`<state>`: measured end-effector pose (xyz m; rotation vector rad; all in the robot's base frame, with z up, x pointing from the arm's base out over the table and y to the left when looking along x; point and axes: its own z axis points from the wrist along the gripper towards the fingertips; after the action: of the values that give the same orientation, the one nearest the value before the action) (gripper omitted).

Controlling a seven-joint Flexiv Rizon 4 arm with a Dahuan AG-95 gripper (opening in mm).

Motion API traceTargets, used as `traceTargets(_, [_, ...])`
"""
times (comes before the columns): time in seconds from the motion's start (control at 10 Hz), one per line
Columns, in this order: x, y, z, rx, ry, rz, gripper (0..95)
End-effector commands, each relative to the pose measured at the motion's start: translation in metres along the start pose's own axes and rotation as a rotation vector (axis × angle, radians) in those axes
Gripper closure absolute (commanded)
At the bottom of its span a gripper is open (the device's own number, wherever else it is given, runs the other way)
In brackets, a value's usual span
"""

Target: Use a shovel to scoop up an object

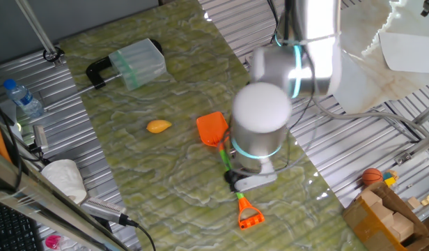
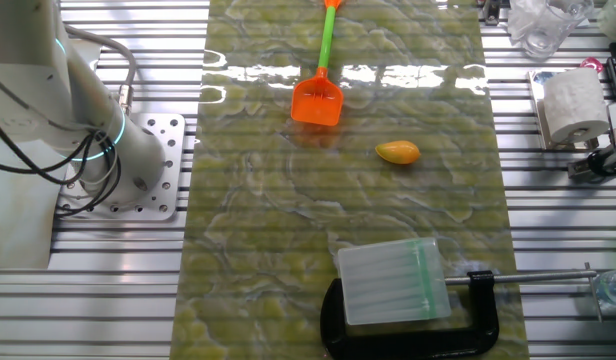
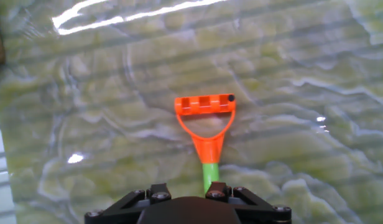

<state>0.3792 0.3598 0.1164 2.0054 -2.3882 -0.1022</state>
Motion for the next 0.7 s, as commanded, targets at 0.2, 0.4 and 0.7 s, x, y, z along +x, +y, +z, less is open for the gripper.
traceTargets(0.2, [0.006,0.003,0.01,0.019,0.028,-0.054,57.0])
traceTargets(0.4, [0.007,0.002,0.017,0.028,0.026,-0.033,57.0])
traceTargets(0.7, [0.006,0.0,0.027,0.038,0.02,-0.022,57.0])
